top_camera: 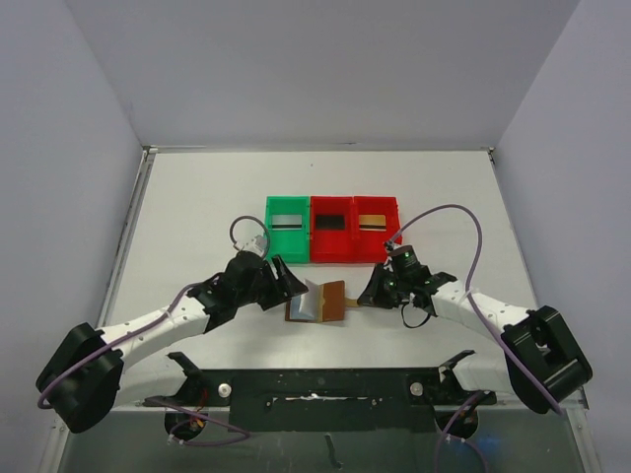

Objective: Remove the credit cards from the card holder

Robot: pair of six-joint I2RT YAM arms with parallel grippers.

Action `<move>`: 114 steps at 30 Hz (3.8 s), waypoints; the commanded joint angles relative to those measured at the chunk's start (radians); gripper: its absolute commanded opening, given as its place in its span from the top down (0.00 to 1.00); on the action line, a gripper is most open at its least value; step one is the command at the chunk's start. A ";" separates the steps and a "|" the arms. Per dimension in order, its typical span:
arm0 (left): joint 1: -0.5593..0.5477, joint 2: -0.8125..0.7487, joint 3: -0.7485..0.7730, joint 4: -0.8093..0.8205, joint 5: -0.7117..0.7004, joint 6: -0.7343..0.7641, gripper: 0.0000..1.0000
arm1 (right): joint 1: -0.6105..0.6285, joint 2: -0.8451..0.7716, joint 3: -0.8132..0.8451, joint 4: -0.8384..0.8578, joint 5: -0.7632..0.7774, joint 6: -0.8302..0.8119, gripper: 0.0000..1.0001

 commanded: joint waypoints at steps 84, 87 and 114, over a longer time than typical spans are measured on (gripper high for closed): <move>-0.161 0.345 0.025 0.334 0.100 0.008 0.70 | 0.166 0.396 0.387 -0.046 0.069 -0.071 0.84; -0.161 0.257 -0.004 0.266 0.039 0.013 0.66 | 0.212 0.414 0.357 -0.042 0.123 -0.055 0.82; -0.001 -0.195 -0.121 -0.138 -0.209 -0.078 0.57 | 0.366 0.525 0.530 -0.202 0.368 -0.007 0.11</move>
